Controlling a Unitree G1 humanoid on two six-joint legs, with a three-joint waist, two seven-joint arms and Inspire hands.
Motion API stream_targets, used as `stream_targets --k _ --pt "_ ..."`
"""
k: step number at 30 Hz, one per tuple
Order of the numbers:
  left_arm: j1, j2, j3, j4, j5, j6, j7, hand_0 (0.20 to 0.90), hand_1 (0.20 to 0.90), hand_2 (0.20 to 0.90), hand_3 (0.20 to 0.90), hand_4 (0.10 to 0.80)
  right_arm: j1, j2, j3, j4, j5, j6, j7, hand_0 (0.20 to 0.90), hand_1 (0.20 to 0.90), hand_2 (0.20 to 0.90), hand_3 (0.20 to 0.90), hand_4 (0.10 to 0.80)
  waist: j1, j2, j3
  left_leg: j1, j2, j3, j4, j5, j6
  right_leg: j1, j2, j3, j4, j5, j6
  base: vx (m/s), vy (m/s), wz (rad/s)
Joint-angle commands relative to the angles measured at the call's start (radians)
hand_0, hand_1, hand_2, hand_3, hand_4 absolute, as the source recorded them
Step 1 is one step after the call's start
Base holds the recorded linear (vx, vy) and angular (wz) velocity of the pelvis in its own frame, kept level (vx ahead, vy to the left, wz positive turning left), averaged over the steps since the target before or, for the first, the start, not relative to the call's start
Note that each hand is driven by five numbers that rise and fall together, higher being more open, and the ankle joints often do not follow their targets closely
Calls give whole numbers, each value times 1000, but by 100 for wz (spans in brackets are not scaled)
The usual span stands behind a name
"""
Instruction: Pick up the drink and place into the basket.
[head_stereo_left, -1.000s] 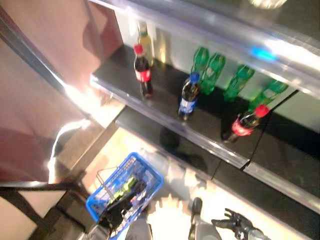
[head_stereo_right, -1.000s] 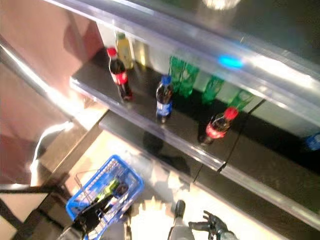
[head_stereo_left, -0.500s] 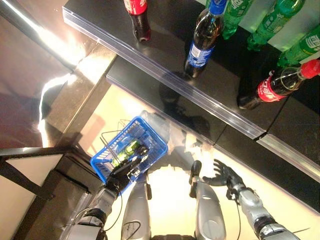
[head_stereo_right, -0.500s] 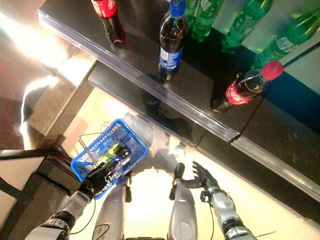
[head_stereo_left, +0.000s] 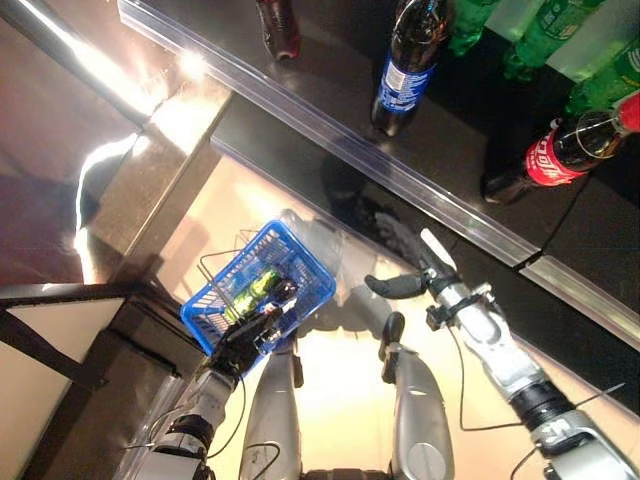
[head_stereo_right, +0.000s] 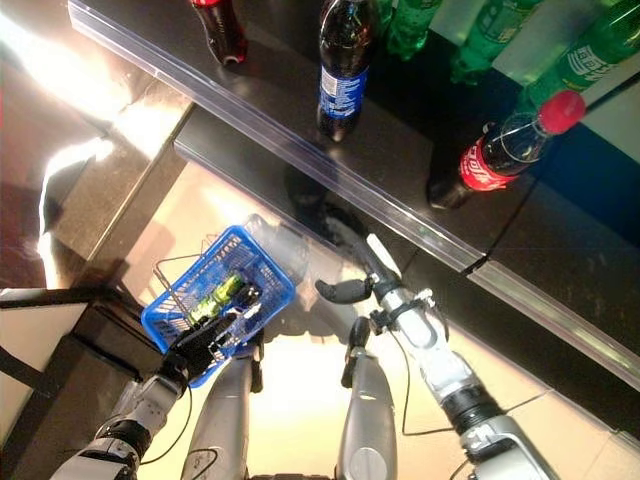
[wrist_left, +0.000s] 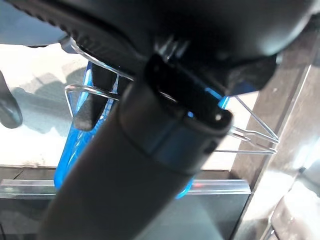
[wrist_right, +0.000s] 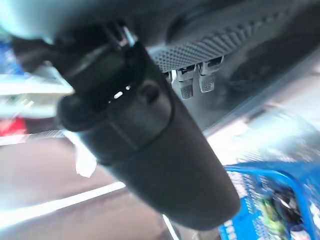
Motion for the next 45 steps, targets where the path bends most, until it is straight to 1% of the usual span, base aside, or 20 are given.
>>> stream_targets --k 1,3,11,17,24,29,45 --pt "95 72 8 -74 -62 -76 -68 300 300 300 200 100 -37 -39 -11 -142 5 -61 -35 900 900 900 900 800 5 -7 -56 -17 1 -36 40 -27 15 7 -43 33 -5 5 47 0 0 0" --pt "96 70 14 -67 -54 -76 -83 300 300 300 200 100 -59 -57 -39 -179 31 -75 -43 900 900 900 900 800 6 -7 -50 -16 3 -36 42 -27 13 13 -42 32 -5 1 44 0 0 0" --pt "102 61 32 -42 -35 -75 -108 300 300 300 200 100 -106 -50 -128 -267 97 -125 -80 900 900 900 900 800 11 -5 -40 7 17 -25 36 -27 9 44 -38 18 -17 -2 40 5 0 0" --pt "110 48 44 -45 -18 -69 -114 300 300 300 200 100 -117 -43 -185 -292 122 -158 -108 900 900 900 900 800 11 5 -36 26 16 -16 30 -28 9 63 -42 15 -24 -3 38 5 2 0" --pt "124 39 41 -64 -17 -68 -107 300 300 300 200 100 -117 -39 -216 -298 132 -181 -146 900 900 900 900 800 10 15 -31 39 13 -11 27 -29 10 76 -46 11 -26 -6 33 0 0 0" --pt "129 32 41 -67 -20 -66 -107 300 300 300 200 100 -104 -20 -240 -304 133 -200 -172 900 900 900 900 800 5 20 -25 49 13 -6 23 -27 9 83 -47 13 -28 -5 31 0 0 0" --pt "137 20 34 -84 -26 -67 -97 300 300 300 200 100 -80 8 -269 -299 139 -210 -254 900 900 900 900 800 -1 26 -16 68 13 6 4 -19 9 100 -48 11 -44 1 31 0 0 0"
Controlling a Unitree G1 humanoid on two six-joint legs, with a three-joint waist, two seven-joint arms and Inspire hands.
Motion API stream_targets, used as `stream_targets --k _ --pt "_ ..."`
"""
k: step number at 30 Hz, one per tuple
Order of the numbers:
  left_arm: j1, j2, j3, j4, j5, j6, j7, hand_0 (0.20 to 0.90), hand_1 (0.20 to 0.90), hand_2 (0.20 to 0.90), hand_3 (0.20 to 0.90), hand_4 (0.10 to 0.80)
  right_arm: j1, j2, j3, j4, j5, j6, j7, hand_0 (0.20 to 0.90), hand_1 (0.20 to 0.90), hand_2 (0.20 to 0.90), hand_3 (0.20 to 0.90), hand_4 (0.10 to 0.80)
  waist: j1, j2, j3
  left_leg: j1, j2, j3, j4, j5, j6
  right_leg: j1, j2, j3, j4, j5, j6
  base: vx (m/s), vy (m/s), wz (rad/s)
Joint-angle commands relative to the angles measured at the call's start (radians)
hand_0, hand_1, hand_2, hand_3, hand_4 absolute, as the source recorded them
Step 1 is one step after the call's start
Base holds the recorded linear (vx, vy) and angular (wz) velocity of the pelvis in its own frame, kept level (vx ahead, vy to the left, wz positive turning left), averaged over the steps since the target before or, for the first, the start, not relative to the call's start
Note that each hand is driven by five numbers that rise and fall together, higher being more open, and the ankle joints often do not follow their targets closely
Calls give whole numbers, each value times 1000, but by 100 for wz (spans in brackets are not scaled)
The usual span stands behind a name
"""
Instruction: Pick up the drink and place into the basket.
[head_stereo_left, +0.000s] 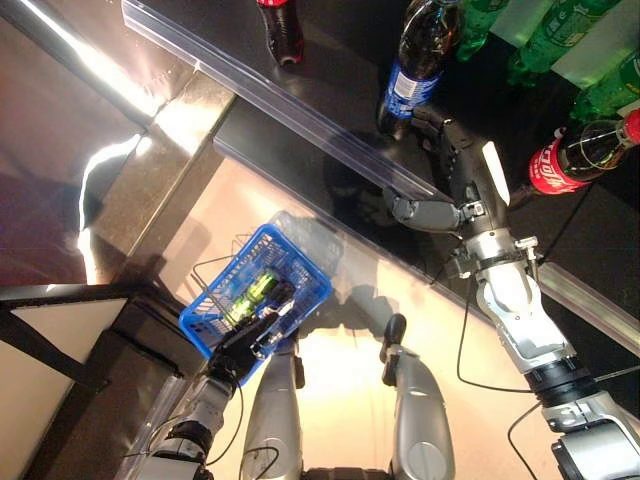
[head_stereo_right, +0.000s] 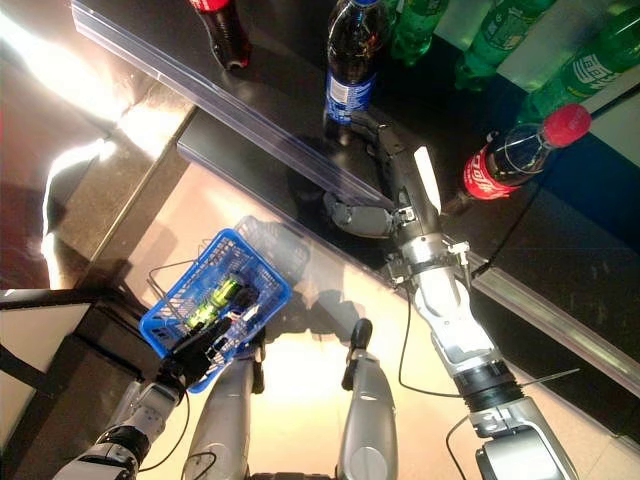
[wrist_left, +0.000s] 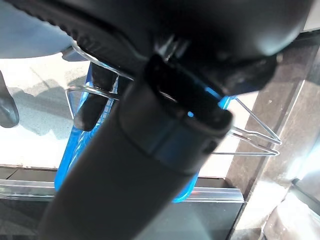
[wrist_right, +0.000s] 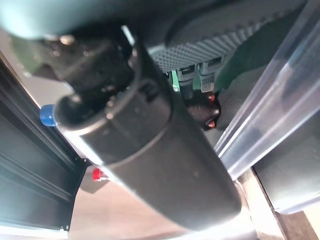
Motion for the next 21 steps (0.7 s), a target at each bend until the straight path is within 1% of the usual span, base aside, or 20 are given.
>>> stream_targets --k 1,10,21 --pt "120 25 13 -108 -12 -69 -79 300 300 300 200 100 -35 -7 -126 -164 35 -144 -67 900 900 900 900 800 -9 21 -31 26 10 -7 22 -20 12 61 -52 11 -23 -4 30 0 0 0" --pt "123 24 12 -108 -19 -72 -79 300 300 300 200 100 -13 3 -143 -156 28 -164 -128 900 900 900 900 800 -14 22 -29 30 10 -1 18 -16 12 67 -50 12 -30 -2 29 0 1 0" --pt "116 25 10 -111 -17 -68 -73 300 300 300 200 100 -26 -5 -140 -159 18 -172 -117 900 900 900 900 800 -13 23 -26 36 11 1 10 -12 11 76 -51 7 -41 4 31 0 0 0"
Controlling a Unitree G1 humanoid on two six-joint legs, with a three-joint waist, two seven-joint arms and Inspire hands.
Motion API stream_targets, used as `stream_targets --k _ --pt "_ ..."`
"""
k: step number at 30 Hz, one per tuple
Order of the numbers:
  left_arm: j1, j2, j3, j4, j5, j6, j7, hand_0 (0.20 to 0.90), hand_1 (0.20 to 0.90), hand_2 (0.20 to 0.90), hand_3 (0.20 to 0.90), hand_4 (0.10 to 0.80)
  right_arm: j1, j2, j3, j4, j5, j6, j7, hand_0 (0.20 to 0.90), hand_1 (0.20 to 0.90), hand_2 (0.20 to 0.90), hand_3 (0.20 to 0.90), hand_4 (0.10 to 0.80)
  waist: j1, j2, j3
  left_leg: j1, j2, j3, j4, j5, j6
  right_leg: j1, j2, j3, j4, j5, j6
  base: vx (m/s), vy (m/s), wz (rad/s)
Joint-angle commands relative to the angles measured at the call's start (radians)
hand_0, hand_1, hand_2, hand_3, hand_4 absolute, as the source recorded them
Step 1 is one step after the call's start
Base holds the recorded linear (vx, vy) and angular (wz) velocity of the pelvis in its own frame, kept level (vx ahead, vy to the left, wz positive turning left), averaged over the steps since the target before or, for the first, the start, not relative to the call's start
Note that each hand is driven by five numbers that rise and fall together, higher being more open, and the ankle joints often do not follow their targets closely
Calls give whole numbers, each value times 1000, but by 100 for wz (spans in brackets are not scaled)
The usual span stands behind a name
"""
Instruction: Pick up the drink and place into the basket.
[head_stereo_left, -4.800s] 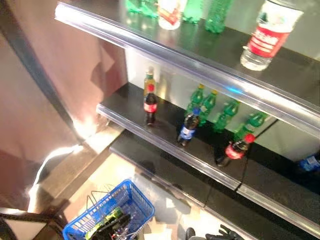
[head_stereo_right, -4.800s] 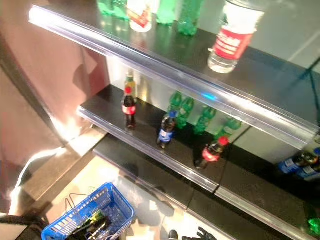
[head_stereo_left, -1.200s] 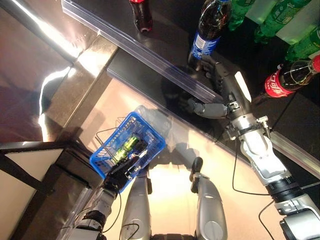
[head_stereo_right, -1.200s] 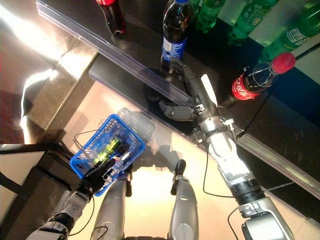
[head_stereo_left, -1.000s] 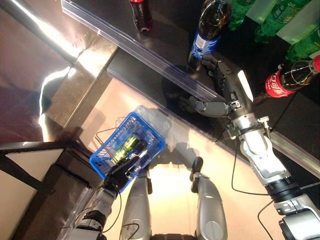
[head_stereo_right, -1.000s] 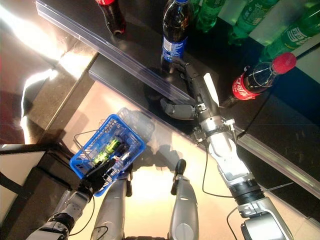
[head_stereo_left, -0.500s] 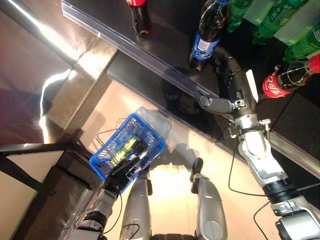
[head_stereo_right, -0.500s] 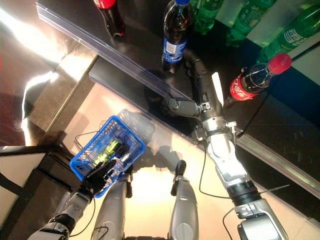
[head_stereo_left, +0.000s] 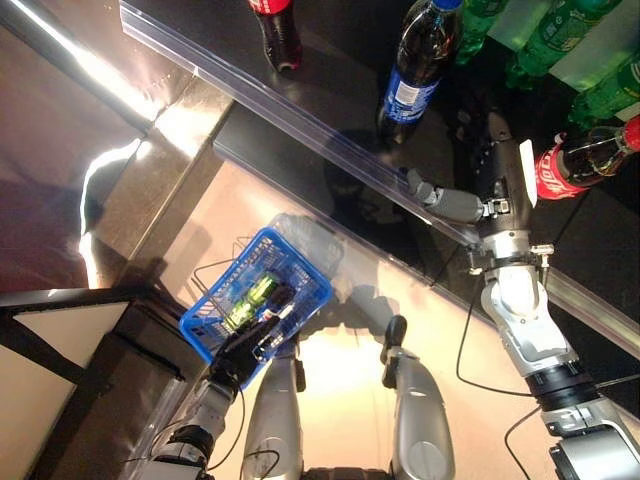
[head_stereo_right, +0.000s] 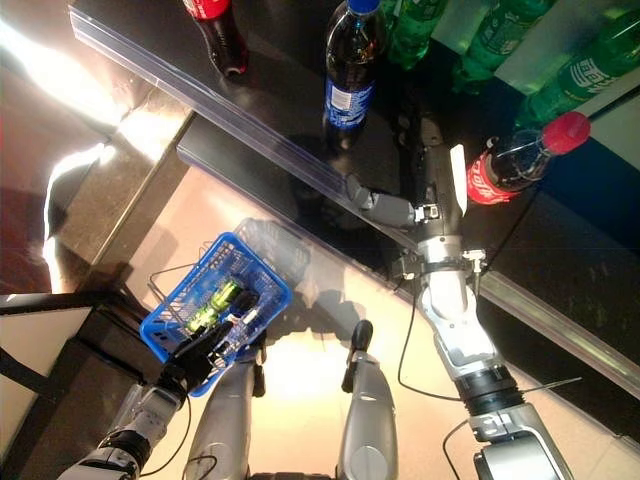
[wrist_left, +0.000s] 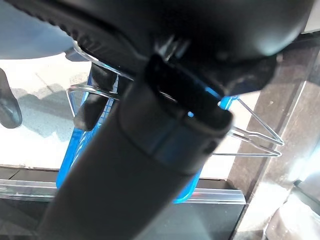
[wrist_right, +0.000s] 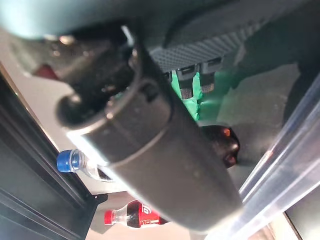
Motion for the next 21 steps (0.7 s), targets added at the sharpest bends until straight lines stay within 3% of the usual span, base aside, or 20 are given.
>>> stream_targets --k 1,21 --pt "94 38 8 -106 -15 -64 -71 300 300 300 200 100 -70 -31 -91 -161 -5 -127 -26 900 900 900 900 800 -7 20 -28 5 12 -5 45 -18 13 52 -55 6 -14 2 28 0 0 0" --pt "75 49 -19 -112 23 -42 -67 300 300 300 200 100 -338 -55 -18 -42 49 -32 -4 900 900 900 900 800 51 28 -38 13 2 -27 46 -15 16 82 -62 -24 -27 5 27 1 -2 1"
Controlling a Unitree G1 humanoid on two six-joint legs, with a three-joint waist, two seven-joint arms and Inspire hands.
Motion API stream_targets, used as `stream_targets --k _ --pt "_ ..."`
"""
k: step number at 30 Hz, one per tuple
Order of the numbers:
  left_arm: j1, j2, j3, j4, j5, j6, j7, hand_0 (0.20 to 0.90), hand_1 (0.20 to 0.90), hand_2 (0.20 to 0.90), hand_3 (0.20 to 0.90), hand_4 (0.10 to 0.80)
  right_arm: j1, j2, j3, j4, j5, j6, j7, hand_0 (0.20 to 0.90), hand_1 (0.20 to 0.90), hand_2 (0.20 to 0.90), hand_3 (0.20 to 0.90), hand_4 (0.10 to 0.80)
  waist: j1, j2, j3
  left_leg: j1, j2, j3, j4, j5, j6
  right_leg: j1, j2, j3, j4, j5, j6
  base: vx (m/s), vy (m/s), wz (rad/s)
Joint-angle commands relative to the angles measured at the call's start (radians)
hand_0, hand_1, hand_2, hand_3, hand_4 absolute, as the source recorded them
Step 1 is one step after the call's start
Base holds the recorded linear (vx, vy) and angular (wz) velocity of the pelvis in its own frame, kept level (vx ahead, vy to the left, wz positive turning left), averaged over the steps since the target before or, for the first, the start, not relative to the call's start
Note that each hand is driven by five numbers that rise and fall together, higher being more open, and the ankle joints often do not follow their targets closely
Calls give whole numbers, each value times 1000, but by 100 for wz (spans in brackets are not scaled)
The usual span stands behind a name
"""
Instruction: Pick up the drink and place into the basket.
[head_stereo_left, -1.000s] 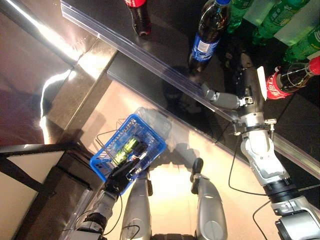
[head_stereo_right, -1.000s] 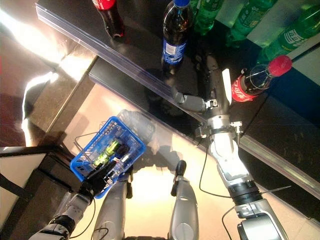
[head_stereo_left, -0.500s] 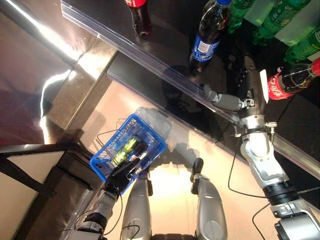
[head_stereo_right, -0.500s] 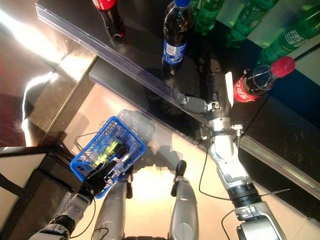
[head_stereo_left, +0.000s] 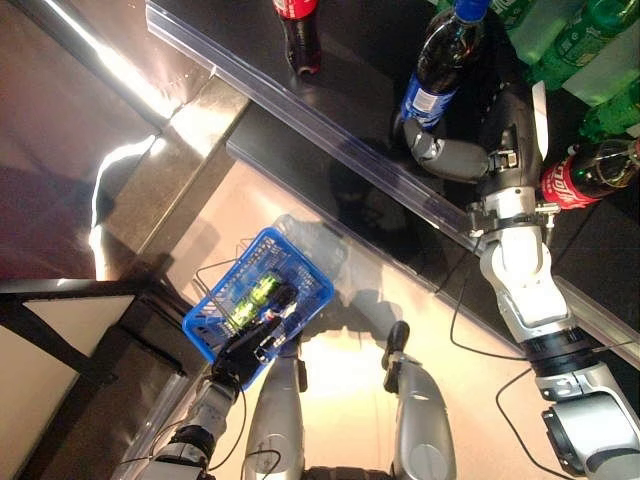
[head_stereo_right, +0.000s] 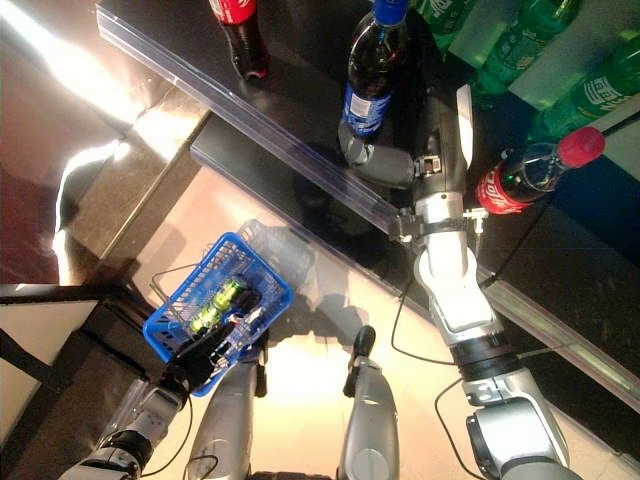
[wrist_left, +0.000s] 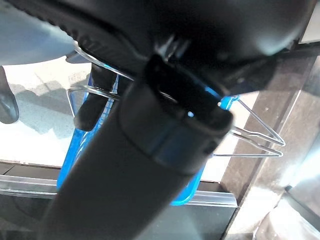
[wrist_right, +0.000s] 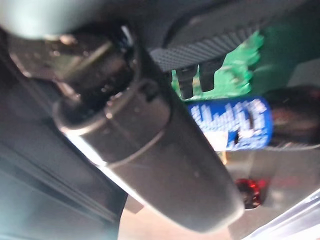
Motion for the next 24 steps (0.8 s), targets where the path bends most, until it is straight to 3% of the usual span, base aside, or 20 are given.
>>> stream_targets --k 1,24 --pt "76 54 -18 -113 19 -48 -67 300 300 300 200 100 -142 -57 -23 -57 37 -59 -8 900 900 900 900 800 6 26 -39 -2 3 -21 46 -16 15 57 -60 -17 -24 4 27 0 0 0" --pt "60 67 -52 -113 36 -31 -73 300 300 300 200 100 -306 -55 40 81 123 64 8 900 900 900 900 800 45 37 -25 2 -7 -36 46 -11 19 85 -67 -37 -41 12 27 4 -2 2"
